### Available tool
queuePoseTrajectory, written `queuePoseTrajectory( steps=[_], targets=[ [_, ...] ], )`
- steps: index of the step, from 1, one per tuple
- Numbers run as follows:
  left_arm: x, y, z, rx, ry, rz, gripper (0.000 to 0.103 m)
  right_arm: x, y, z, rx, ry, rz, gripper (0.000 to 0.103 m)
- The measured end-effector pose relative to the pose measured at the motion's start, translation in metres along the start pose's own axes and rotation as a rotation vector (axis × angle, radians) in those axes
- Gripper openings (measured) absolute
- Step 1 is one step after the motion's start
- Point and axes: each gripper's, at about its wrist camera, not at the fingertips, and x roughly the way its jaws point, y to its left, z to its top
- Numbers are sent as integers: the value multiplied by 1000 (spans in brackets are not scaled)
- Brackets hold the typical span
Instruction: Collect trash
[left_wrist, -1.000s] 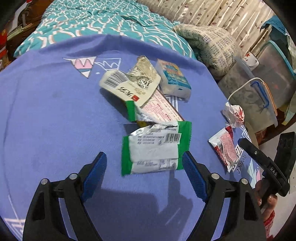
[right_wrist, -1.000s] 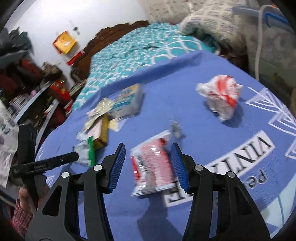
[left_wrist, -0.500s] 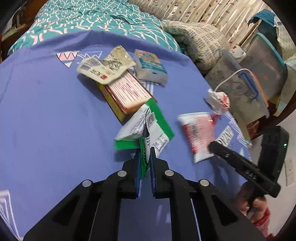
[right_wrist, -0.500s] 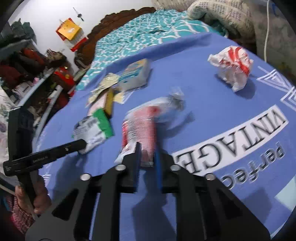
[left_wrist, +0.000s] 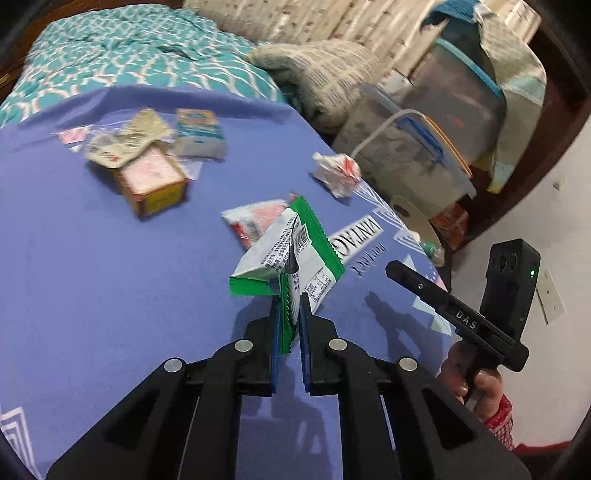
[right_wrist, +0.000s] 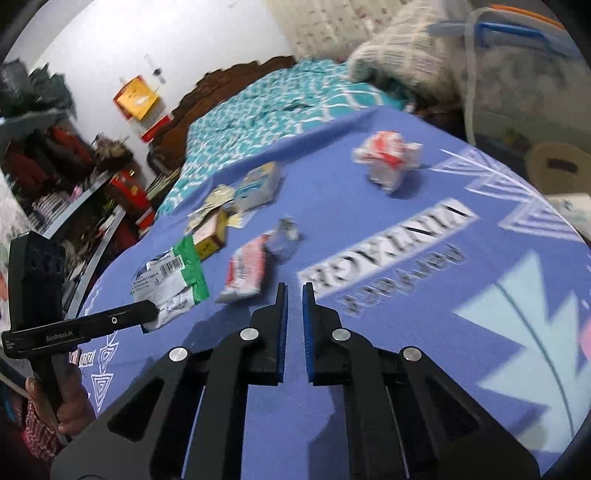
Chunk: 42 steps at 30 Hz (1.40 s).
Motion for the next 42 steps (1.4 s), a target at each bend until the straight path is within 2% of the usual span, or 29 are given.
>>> queuePoseTrajectory(
  steps=[5, 8, 9, 11, 12, 13, 14, 15, 16, 18, 19, 21, 22, 25, 26, 27, 28, 31, 34, 39, 41, 42],
  targets=[
    [32, -32, 5, 58, 67, -25, 8, -24, -45, -12, 97, -23, -28, 10],
    [45, -54, 10, 93, 90, -51, 8, -31, -61, -14, 153, -36, -2, 13],
    [47, -58, 10, 101, 93, -49, 8, -31, -71, -12, 195, -36, 41, 14],
    [48, -62, 13, 112, 93, -43, 8, -24, -78, -8, 259, -7, 124, 38],
    [45, -62, 15, 111, 88, -40, 8, -21, -78, -6, 276, 1, 142, 80],
    [41, -59, 15, 105, 79, -34, 8, -19, -78, -1, 286, -4, 159, 90],
    [37, -56, 16, 99, 68, -25, 8, -18, -71, 4, 260, -32, 167, 89],
    [29, -50, 16, 89, 52, -9, 8, -17, -65, 7, 231, -32, 165, 81],
    [20, -41, 16, 76, 33, 18, 8, -8, -47, 15, 139, -7, 150, 70],
    [2, -23, 13, 47, 2, 62, 8, 12, -25, 22, 62, 52, 145, 58],
    [-6, -15, 11, 33, -12, 84, 8, 36, -7, 25, 35, 119, 169, 51],
    [-25, 5, 7, 6, -42, 136, 8, 45, -3, 25, 27, 140, 172, 46],
    [-32, 12, 6, -5, -50, 148, 8, 72, 15, 24, 3, 200, 181, 43],
    [-51, 32, -1, -38, -68, 169, 8, 104, 35, 22, -2, 263, 198, 35],
    [-54, 35, -3, -42, -70, 173, 8, 108, 37, 23, 0, 271, 203, 30],
    [-56, 38, -4, -47, -71, 175, 8, 115, 40, 22, 2, 288, 210, 17],
    [-56, 40, -4, -51, -68, 172, 8, 116, 40, 21, 12, 287, 215, 11],
    [-47, 40, 0, -52, -50, 149, 8, 102, 32, 23, 14, 226, 193, 5],
    [-27, 22, 9, -12, -21, 114, 8, 73, 4, 30, 63, 160, 167, 4],
    [17, -25, 34, 97, 22, 68, 8, 16, -67, 37, 179, 41, 93, 4],
    [27, -41, 47, 118, 21, 49, 8, 8, -82, 38, 229, 25, 122, 8],
    [27, -45, 50, 123, 14, 50, 9, 10, -90, 39, 275, 39, 173, 9]
  ],
)
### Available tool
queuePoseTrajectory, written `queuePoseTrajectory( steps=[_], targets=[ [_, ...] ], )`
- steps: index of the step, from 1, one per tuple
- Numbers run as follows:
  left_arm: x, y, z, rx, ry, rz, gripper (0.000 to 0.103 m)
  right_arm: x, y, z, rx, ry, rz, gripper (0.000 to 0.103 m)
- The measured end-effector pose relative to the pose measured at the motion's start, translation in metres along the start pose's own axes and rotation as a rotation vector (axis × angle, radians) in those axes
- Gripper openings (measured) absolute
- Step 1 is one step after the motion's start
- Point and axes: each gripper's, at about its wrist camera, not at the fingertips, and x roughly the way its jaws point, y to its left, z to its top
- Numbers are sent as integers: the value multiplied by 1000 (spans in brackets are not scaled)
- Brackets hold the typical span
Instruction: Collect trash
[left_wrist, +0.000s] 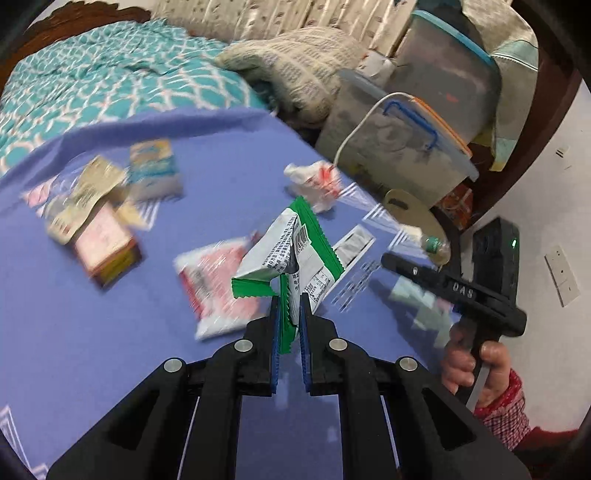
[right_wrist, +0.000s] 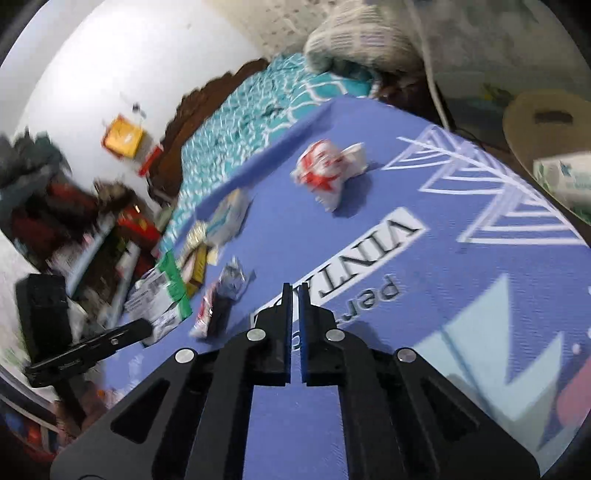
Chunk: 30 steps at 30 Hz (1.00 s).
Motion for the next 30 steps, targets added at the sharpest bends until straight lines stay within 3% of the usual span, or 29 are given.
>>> queuePoseTrajectory(
  steps=[2, 3, 4, 5, 6, 7, 10, 12, 15, 16, 18, 25, 30],
  targets=[
    [-6, -2, 8, 9, -33, 34, 9, 10, 1, -2, 28, 47, 50, 31],
    [-10, 1, 10, 0, -45, 42, 9, 20, 6, -3, 35, 69, 87, 82],
    [-13, 4, 11, -12, -51, 46, 9, 26, 14, -5, 17, 57, 103, 94],
    [-18, 9, 11, -27, -59, 52, 9, 36, 28, -7, -37, 77, 89, 93],
    [-26, 18, 8, -49, -73, 69, 9, 44, 37, -9, -70, 97, 85, 83],
    [-31, 24, 7, -62, -79, 77, 9, 56, 48, -12, -105, 130, 85, 67],
    [-48, 45, -3, -111, -98, 98, 9, 102, 77, -20, -149, 246, 77, 52],
    [-56, 58, -10, -135, -103, 110, 9, 122, 88, -22, -162, 269, 48, 50],
    [-64, 74, -20, -168, -108, 109, 9, 147, 103, -24, -191, 303, 32, 30],
    [-66, 77, -23, -174, -108, 108, 9, 150, 104, -24, -200, 313, 28, 15],
    [-68, 82, -26, -179, -107, 106, 9, 149, 107, -27, -192, 311, 36, 6],
    [-50, 72, -17, -152, -84, 64, 9, 82, 89, -4, -178, 161, 29, 2],
    [-12, 29, 9, -67, -31, -5, 9, 15, 45, 27, -145, 18, -52, 2]
  ],
)
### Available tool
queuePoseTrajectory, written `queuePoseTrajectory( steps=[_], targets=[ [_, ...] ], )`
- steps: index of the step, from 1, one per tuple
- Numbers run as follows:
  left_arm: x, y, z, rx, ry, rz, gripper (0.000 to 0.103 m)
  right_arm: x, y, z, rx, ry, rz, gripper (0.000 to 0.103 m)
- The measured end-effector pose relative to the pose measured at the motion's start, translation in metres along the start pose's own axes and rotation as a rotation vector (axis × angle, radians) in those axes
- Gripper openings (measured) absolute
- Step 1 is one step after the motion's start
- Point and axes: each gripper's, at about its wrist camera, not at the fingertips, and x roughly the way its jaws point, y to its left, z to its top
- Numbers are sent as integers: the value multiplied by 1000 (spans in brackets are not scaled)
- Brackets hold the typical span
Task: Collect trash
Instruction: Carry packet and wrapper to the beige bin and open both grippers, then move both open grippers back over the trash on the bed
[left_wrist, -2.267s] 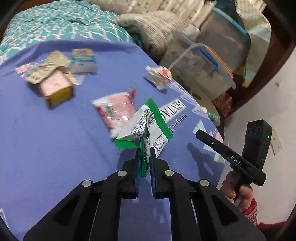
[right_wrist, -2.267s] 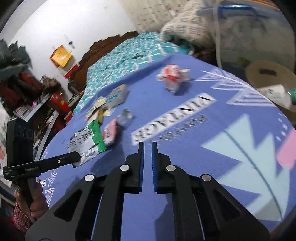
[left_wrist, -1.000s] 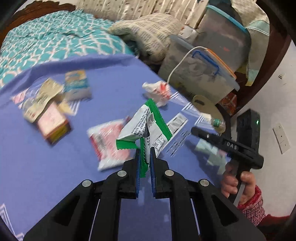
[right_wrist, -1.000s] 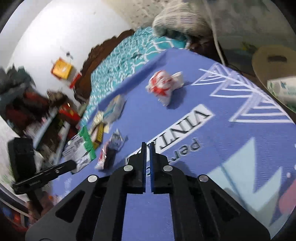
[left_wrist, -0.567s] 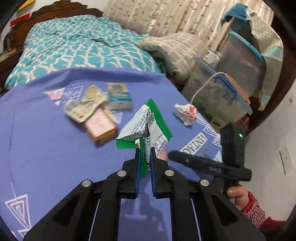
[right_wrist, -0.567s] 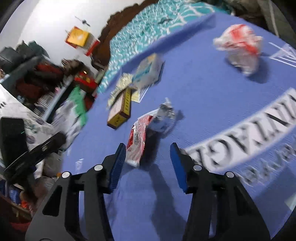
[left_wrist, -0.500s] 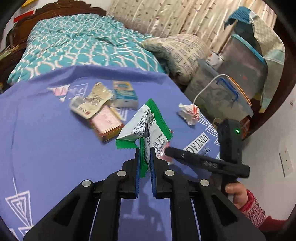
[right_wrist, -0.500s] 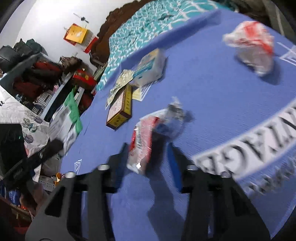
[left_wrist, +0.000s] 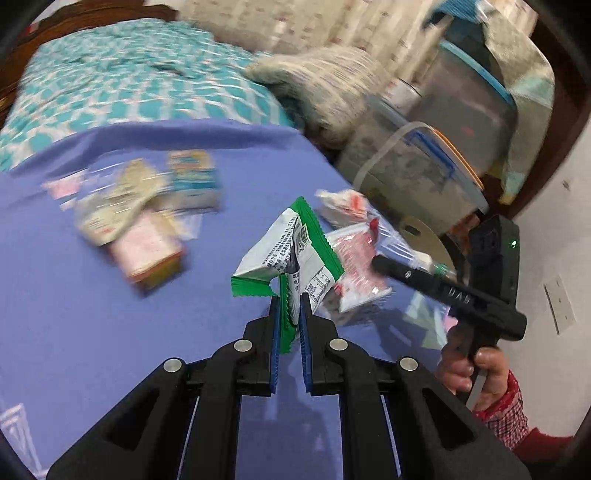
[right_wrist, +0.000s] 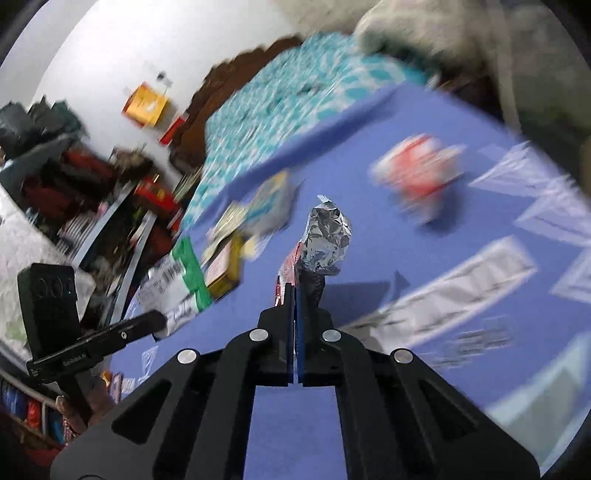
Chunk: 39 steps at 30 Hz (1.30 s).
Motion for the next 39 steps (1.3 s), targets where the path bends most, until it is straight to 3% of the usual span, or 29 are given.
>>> queuePoseTrajectory(
  steps=[5, 11, 16, 19, 21, 26, 27, 28, 29, 30, 35, 39],
  targets=[
    [64, -83, 35, 171, 85, -85, 9, -91, -91, 21, 95, -179, -182, 2],
    [162, -198, 73, 321, 185, -204, 10, -157, -176, 34, 184, -271, -348, 2],
    [243, -264, 87, 403, 231, -158, 18, -157, -215, 37, 214, -251, -382, 5],
    [276, -280, 82, 452, 247, -65, 37, -135, -214, 38, 229, -232, -350, 5],
    [282, -279, 78, 454, 236, -32, 46, -131, -215, 34, 243, -236, -317, 6],
    [255, -253, 74, 395, 153, -55, 62, -127, -219, 23, 308, -260, -241, 10],
    [247, -245, 72, 395, 126, -42, 62, -129, -219, 21, 318, -266, -225, 20],
    [237, -236, 69, 394, 102, -29, 62, -132, -217, 20, 333, -279, -205, 52],
    [228, -227, 65, 392, 85, -20, 63, -137, -212, 17, 350, -325, -188, 76],
    [214, -210, 58, 378, 65, -21, 64, -140, -209, 16, 346, -351, -186, 91],
    [163, -134, 29, 241, 58, -47, 69, -130, -162, 28, 239, -328, -144, 91],
    [118, -51, 0, 106, 54, 35, 69, -97, -126, 36, 170, -261, -114, 90]
  ],
)
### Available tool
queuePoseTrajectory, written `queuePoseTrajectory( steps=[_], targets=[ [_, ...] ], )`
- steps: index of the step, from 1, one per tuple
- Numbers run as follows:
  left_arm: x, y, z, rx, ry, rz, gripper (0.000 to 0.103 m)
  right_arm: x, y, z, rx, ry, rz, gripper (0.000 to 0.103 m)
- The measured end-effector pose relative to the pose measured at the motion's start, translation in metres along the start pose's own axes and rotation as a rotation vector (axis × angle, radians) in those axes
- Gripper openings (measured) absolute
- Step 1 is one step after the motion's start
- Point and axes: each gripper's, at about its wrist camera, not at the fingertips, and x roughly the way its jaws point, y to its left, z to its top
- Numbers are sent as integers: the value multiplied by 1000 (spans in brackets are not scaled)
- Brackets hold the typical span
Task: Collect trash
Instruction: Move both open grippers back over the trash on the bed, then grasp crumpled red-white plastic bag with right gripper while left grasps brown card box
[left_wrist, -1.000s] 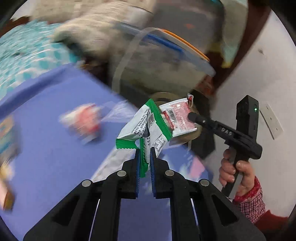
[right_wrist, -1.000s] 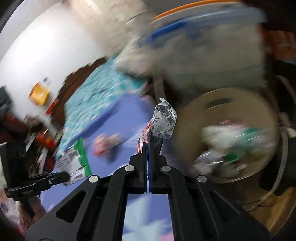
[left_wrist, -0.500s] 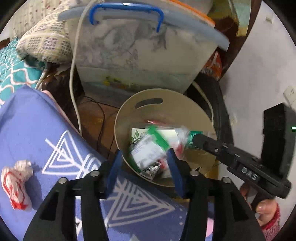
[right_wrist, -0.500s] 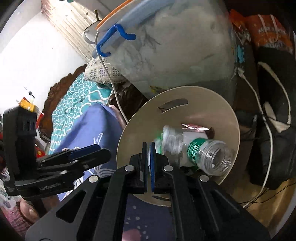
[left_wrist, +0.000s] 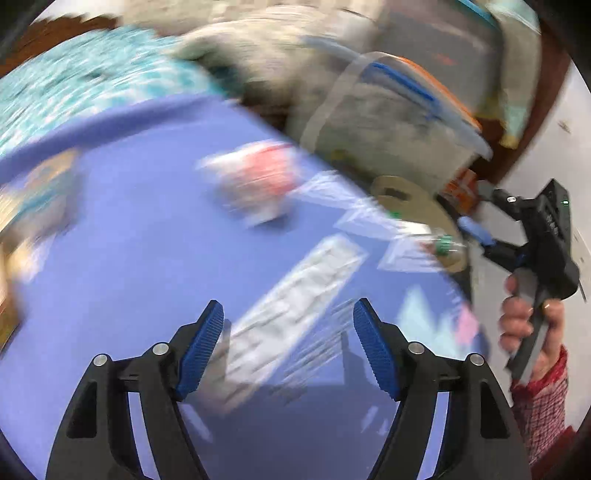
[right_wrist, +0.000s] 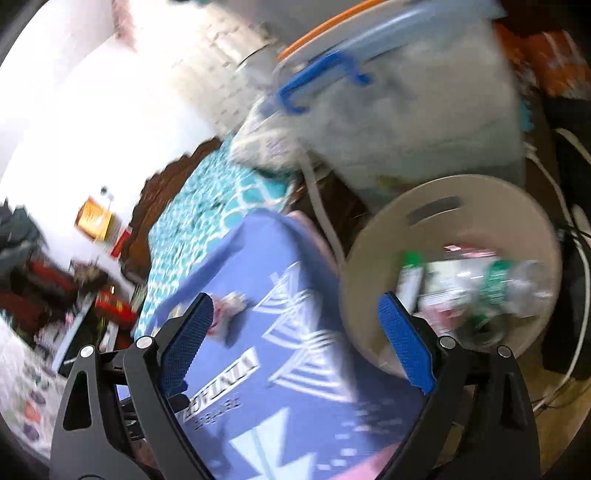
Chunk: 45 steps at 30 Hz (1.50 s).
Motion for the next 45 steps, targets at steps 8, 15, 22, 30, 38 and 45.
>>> queuePoseTrajectory(
  steps=[8, 15, 22, 30, 38, 45],
  targets=[
    [-96, 143, -51, -310, -105, 142, 69, 93, 85, -25, -113, 135, 25, 87],
    [-98, 191, -11, -477, -142, 168, 79, 181, 104, -17, -77, 197, -85, 87],
    [-47, 195, 24, -502, -77, 296, 81, 193, 107, -47, -74, 267, -77, 36],
    [-74, 176, -21, -341, -61, 262, 62, 123, 118, -99, -140, 255, 26, 34],
    [-123, 115, -102, -235, -8, 81, 61, 66, 119, -152, -100, 247, 133, 34],
    [-129, 75, -125, -131, 26, 57, 63, 37, 132, -181, -285, 259, 63, 36]
  ],
)
